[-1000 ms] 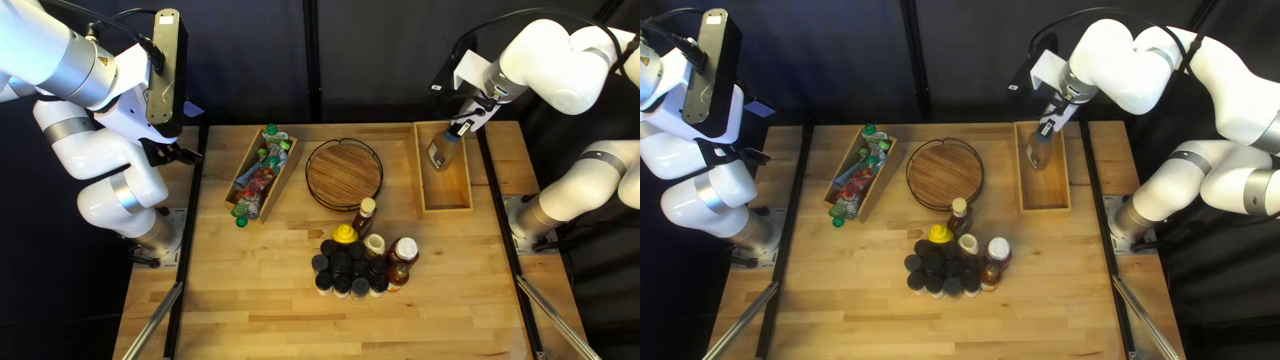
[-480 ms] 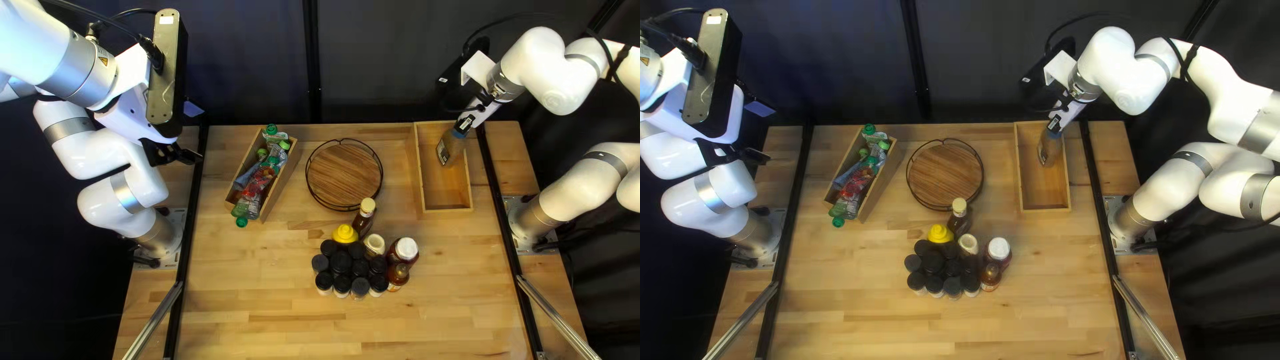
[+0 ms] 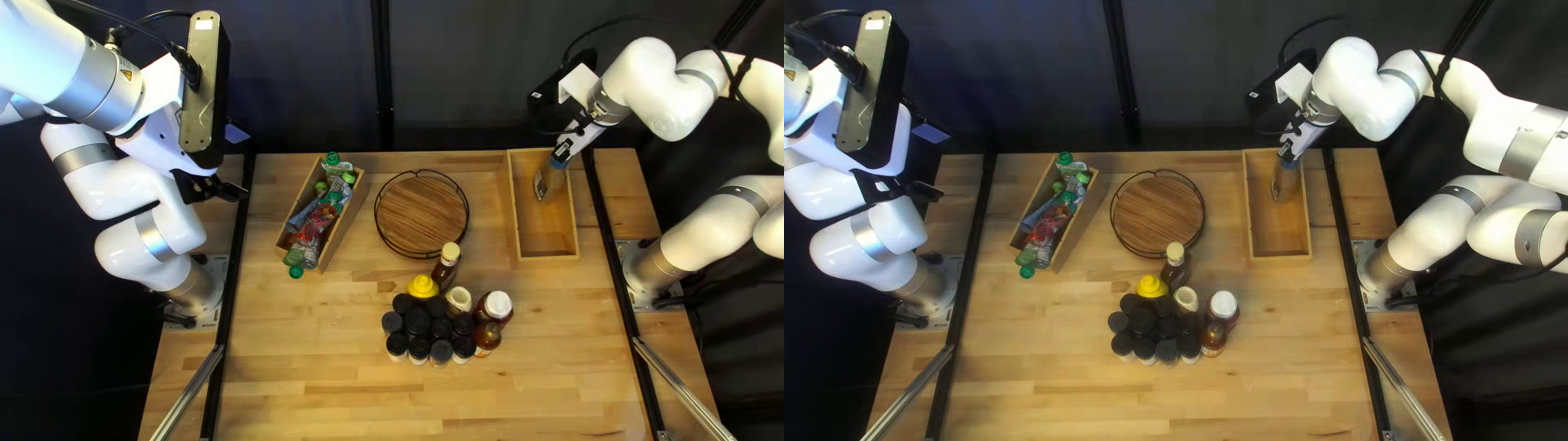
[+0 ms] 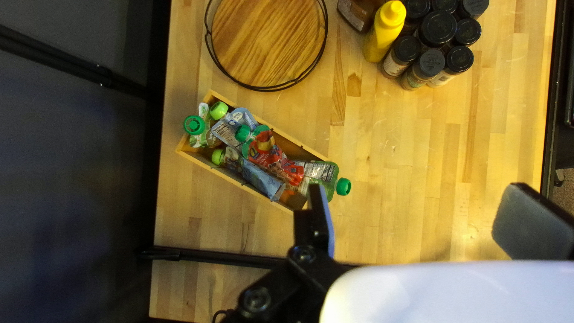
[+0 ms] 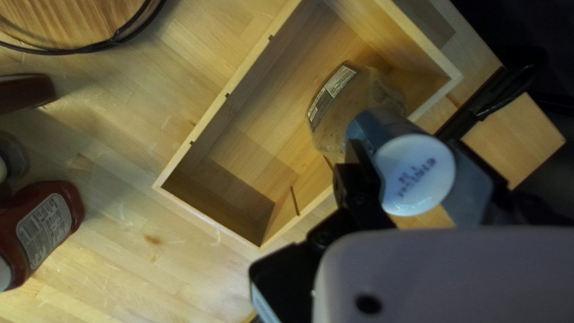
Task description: Separate condiments, baby food and spices and place it in 3 different racks/containers
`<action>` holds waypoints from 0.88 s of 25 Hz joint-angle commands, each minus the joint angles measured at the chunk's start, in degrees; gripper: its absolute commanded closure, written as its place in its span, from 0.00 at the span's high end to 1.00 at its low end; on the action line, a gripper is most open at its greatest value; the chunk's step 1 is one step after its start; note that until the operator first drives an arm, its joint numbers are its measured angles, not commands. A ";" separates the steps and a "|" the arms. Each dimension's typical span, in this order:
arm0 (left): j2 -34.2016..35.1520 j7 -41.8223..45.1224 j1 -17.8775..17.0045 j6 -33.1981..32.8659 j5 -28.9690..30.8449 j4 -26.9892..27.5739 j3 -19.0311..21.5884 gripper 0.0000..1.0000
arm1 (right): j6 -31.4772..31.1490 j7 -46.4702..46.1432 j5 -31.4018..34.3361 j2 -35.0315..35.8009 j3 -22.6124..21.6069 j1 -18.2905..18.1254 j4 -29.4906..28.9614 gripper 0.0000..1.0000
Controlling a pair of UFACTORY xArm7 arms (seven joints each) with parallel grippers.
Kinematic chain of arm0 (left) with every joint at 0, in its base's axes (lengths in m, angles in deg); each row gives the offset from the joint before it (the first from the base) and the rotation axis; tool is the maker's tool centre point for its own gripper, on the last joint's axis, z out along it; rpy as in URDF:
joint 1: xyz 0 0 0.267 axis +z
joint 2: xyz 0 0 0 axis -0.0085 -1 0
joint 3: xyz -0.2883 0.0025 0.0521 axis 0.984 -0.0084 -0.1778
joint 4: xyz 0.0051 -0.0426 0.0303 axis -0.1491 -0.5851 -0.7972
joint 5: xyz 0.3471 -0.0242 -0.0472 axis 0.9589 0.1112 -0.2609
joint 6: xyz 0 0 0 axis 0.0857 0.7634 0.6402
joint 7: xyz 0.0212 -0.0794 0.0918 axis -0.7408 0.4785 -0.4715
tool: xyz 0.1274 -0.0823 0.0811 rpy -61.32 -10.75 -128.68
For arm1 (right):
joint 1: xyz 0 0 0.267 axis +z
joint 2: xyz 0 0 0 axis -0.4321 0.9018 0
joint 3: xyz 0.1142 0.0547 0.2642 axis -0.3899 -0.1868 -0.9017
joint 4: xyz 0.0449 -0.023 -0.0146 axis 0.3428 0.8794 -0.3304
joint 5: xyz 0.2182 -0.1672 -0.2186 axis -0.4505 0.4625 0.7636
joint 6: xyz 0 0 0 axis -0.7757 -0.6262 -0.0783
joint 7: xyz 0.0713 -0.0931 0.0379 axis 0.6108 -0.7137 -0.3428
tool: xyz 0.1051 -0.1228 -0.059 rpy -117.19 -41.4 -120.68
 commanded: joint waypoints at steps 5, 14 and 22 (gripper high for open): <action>0.00 0.00 0.00 0.00 0.00 0.00 0.00 1.00 | 1.76 -0.87 -0.08 -0.36 0.80 -0.22 1.33 0.05; 0.00 0.00 0.00 0.00 0.00 0.00 0.00 1.00 | 2.51 -1.56 -0.16 0.57 1.88 -0.53 3.05 0.16; 0.00 0.00 0.00 0.00 0.00 0.00 0.00 1.00 | 1.55 -1.63 -0.80 0.61 1.93 -0.03 2.34 1.00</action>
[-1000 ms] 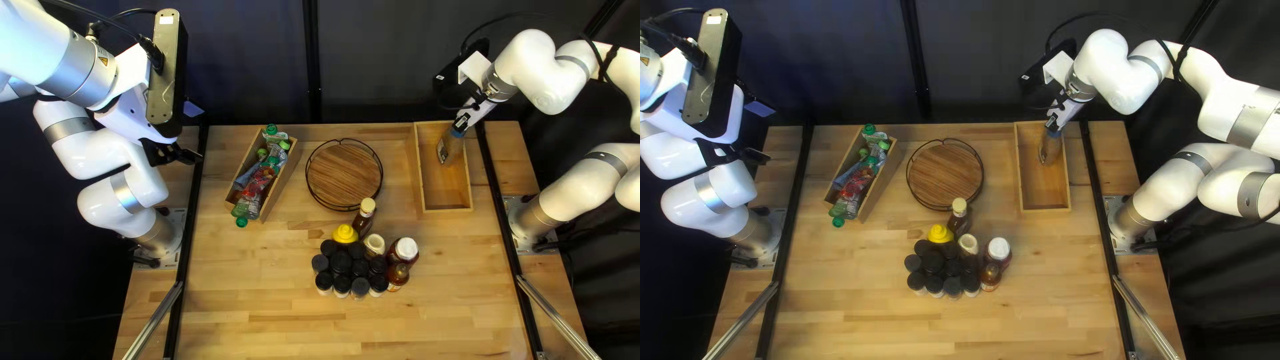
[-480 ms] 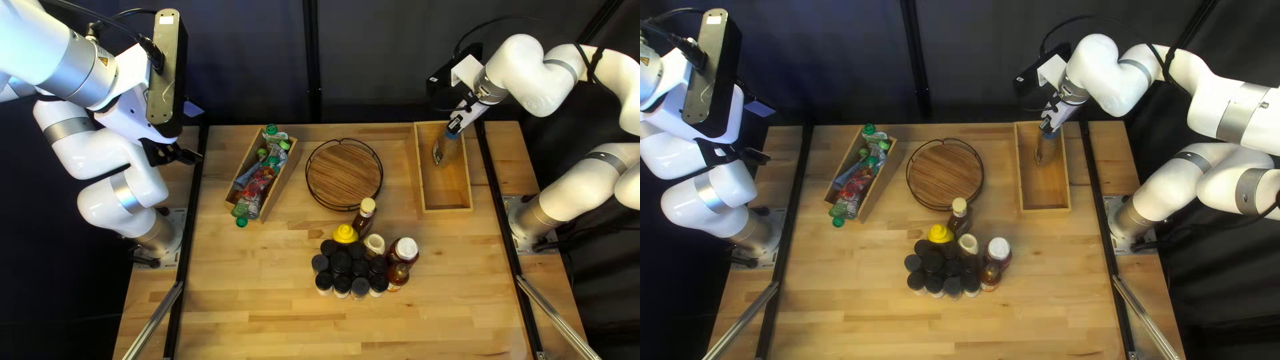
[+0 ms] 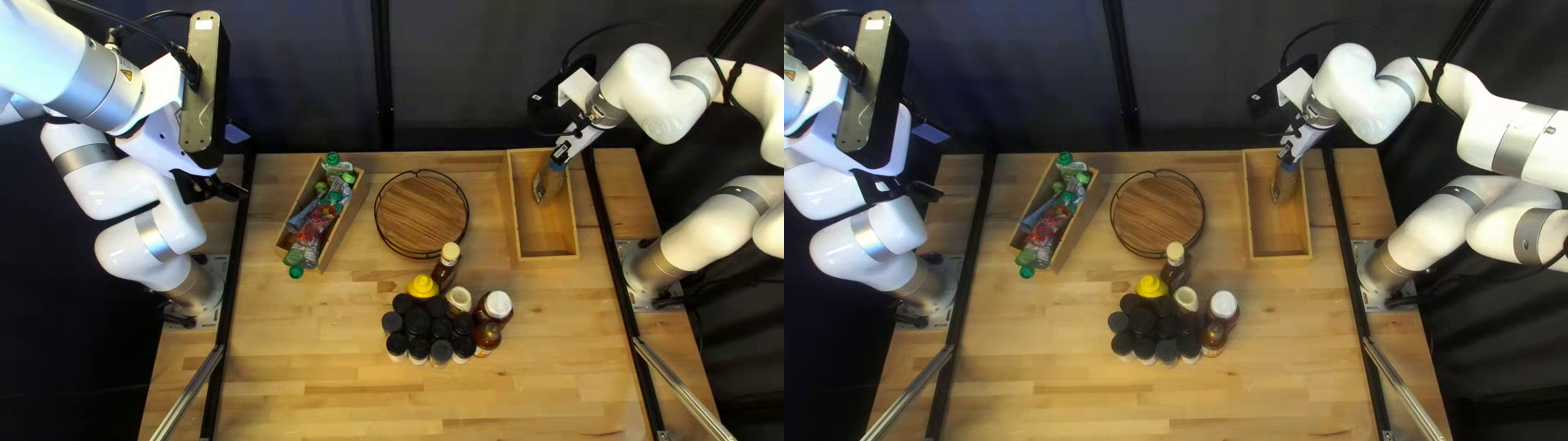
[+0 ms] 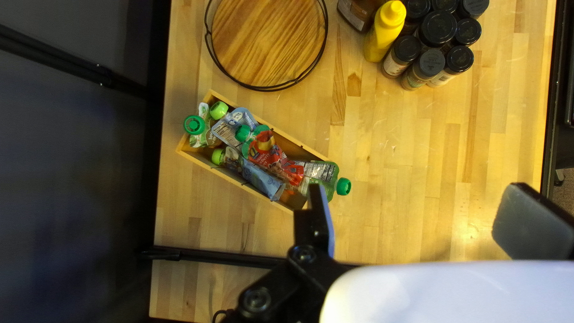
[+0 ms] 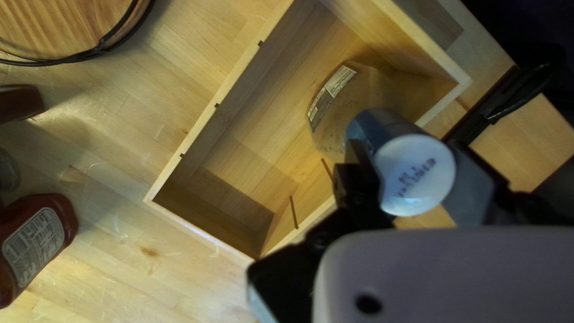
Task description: Separate condiments, baby food and spices and place it in 3 different racks/containers
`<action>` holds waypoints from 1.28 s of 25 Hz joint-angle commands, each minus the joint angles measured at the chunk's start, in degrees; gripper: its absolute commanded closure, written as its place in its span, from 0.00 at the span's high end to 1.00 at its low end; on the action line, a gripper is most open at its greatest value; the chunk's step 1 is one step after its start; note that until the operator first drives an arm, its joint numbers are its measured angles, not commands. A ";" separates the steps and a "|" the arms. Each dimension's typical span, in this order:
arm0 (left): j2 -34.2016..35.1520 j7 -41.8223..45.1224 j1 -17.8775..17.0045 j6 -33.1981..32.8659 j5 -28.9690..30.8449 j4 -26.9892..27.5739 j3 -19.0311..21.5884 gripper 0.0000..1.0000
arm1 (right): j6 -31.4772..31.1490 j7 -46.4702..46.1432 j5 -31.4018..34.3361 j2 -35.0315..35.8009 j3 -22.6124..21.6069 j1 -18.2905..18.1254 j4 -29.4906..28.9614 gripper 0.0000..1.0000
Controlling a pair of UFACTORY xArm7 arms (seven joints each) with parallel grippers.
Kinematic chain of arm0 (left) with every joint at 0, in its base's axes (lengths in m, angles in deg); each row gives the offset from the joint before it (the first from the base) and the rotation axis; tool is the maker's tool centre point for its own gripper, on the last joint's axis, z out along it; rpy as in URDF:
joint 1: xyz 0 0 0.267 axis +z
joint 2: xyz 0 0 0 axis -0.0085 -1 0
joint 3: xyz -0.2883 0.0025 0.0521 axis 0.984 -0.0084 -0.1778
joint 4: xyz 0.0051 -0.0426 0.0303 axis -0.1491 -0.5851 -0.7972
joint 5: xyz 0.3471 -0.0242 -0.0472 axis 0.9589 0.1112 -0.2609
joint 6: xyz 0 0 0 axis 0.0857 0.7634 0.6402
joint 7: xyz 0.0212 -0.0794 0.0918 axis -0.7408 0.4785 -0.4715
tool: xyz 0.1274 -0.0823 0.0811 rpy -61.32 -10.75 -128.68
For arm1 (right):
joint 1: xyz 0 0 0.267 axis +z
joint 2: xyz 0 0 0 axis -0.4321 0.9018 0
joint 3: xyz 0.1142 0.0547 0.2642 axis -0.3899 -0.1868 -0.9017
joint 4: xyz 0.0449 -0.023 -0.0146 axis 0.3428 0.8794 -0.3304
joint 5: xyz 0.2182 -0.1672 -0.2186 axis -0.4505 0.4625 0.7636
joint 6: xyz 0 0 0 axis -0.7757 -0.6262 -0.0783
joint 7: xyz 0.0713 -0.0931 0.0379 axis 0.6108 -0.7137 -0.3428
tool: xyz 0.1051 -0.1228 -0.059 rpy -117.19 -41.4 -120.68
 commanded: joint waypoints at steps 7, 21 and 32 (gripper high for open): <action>0.00 0.00 0.00 0.00 0.00 0.00 0.00 1.00 | -4.82 0.59 -2.61 1.82 -1.41 3.35 -4.48 1.00; 0.00 0.00 0.00 0.00 0.00 0.00 0.00 1.00 | 3.40 -11.08 -15.14 -14.06 -8.55 19.29 -21.89 1.00; 0.00 0.00 0.00 0.00 0.00 0.00 0.00 1.00 | 14.76 -18.22 -11.05 -18.00 -14.72 22.96 -17.04 1.00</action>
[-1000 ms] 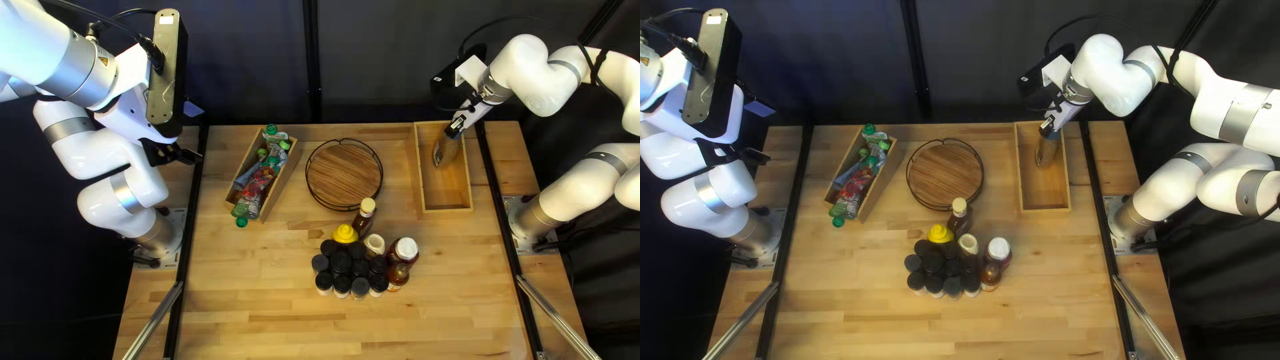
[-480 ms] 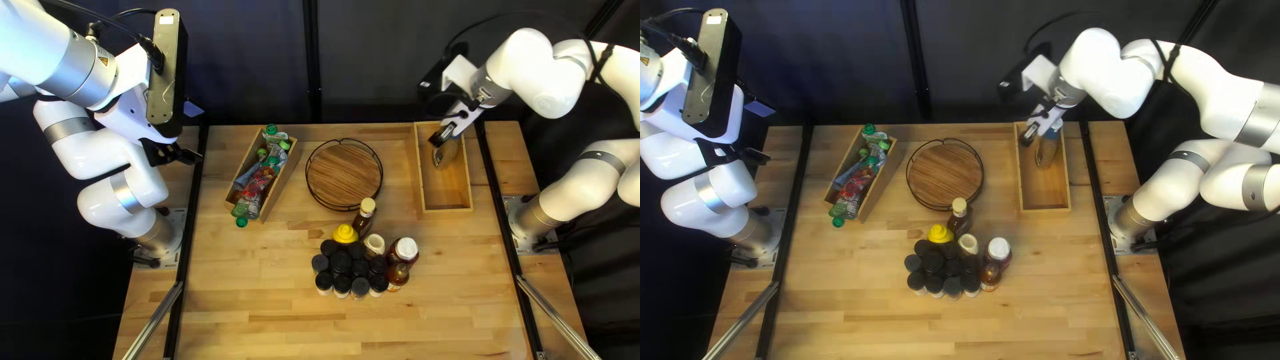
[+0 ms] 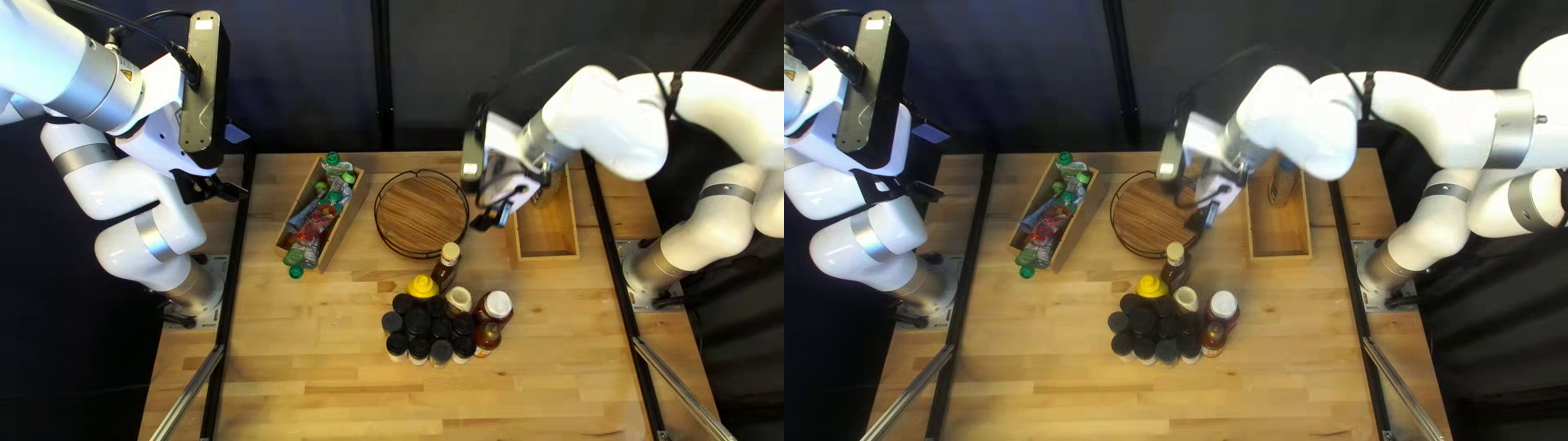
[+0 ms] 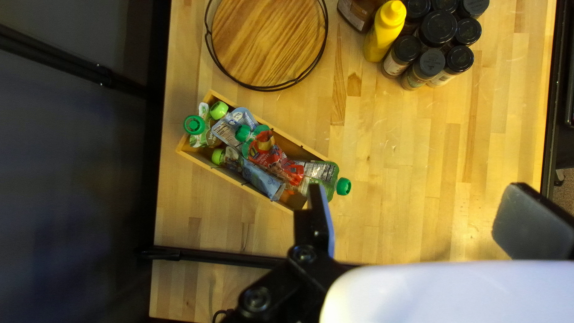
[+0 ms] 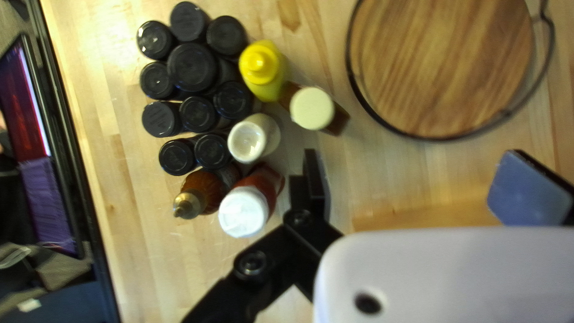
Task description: Separate condiments, baby food and spices and place it in 3 different racks/containers
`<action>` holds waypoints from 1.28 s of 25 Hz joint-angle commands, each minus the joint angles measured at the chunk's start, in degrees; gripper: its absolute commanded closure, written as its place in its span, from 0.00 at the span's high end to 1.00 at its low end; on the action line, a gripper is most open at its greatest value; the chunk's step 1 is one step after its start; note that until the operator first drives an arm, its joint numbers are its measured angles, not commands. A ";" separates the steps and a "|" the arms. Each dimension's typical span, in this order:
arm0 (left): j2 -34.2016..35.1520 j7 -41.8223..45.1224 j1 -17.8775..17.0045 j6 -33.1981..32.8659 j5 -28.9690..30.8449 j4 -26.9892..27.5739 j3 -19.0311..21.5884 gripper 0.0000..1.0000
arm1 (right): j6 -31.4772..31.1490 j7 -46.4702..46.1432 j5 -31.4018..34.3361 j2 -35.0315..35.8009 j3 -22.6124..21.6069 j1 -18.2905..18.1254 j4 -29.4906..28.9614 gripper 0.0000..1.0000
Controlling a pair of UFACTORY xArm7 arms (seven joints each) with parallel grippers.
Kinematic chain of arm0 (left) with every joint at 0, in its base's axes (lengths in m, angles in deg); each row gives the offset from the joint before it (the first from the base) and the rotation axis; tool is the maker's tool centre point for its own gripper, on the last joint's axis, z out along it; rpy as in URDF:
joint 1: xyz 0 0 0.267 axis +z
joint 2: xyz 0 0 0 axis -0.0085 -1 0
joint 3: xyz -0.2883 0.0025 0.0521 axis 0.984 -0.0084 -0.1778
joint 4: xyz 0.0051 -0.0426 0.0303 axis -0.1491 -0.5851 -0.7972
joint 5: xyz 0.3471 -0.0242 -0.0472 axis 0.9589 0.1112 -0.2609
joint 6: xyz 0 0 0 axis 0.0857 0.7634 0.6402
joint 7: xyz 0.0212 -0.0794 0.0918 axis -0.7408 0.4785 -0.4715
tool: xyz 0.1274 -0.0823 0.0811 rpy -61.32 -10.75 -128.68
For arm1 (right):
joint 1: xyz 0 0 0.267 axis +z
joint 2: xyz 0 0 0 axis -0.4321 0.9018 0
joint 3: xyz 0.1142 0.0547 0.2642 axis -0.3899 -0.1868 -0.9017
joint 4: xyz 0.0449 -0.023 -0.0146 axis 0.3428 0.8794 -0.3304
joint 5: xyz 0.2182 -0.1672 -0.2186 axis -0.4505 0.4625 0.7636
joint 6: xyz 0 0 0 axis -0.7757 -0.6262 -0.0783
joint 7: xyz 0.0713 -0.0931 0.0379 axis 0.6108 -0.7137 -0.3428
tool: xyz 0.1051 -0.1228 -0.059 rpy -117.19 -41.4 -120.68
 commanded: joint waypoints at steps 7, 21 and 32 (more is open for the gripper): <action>0.00 0.00 0.00 0.00 0.00 0.00 0.00 1.00 | 6.14 -5.84 3.22 -5.45 -2.64 1.30 4.17 1.00; 0.00 0.00 0.00 0.00 0.00 0.00 0.00 1.00 | 11.95 -11.36 3.80 -15.52 -2.96 1.60 1.32 1.00; 0.00 0.00 0.00 0.00 0.00 0.00 0.00 1.00 | 10.72 -10.42 4.27 -13.37 -3.11 2.01 2.20 0.00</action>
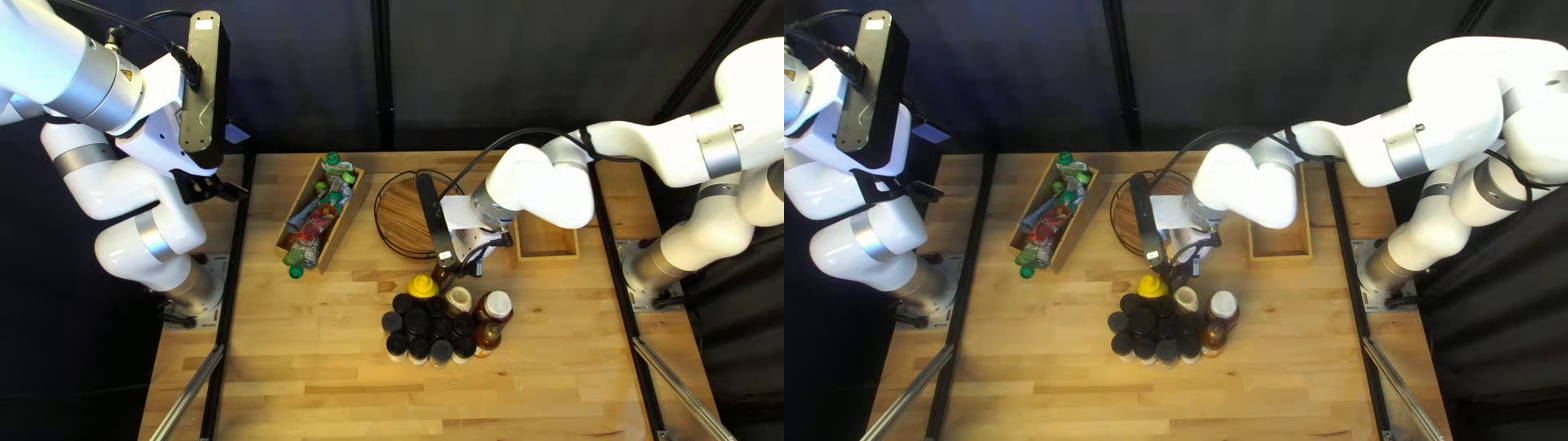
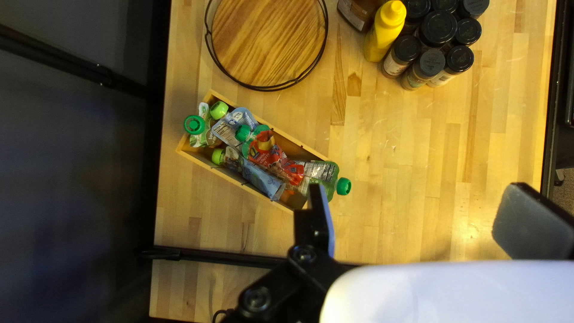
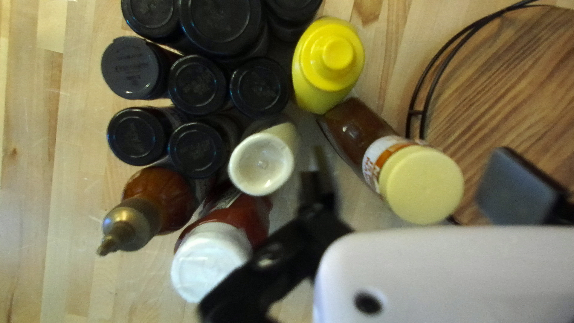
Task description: Separate condiments, baby food and spices and place it in 3 different racks/containers
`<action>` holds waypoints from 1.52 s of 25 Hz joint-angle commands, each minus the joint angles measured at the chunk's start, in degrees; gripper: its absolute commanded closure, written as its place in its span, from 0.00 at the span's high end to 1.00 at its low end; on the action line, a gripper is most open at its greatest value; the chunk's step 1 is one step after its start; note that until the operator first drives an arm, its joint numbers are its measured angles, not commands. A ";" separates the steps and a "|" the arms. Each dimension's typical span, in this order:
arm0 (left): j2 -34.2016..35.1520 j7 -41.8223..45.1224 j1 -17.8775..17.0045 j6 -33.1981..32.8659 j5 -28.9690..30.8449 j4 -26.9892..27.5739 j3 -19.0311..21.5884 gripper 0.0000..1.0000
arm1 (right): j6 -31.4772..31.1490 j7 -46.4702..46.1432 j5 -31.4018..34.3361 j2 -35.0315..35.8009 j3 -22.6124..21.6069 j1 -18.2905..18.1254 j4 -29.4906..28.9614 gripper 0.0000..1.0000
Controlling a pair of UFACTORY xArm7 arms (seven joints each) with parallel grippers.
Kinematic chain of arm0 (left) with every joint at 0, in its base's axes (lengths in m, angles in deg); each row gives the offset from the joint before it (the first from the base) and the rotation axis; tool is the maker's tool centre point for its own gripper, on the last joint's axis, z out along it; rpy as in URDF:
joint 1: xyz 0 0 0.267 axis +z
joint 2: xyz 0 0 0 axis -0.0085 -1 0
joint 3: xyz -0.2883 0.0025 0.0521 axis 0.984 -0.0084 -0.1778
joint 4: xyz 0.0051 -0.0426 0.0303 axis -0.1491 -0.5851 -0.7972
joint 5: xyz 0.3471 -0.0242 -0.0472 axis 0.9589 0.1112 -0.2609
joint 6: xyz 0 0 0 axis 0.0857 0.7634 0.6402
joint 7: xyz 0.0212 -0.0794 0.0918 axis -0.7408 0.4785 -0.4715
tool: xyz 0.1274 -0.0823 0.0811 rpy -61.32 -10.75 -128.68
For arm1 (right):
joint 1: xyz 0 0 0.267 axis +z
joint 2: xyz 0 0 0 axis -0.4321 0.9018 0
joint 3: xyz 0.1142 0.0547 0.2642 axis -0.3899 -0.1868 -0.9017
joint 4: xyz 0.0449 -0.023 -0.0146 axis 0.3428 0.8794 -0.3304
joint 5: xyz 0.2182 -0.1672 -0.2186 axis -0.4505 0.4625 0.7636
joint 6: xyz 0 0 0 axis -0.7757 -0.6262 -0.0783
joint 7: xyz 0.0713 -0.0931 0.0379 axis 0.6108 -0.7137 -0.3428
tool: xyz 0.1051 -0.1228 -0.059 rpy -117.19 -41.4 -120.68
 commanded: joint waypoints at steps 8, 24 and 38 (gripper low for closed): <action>0.00 0.00 0.00 0.00 0.00 0.00 0.00 1.00 | -10.84 -3.21 -4.16 16.37 4.42 1.52 2.46 0.00; 0.00 0.00 0.00 0.00 0.00 0.00 0.00 1.00 | -29.77 -2.03 -3.26 41.42 16.09 -2.59 9.30 0.00; 0.00 0.00 0.00 0.00 0.00 0.00 0.00 1.00 | -29.79 21.83 -4.27 51.16 8.11 -9.24 18.81 0.00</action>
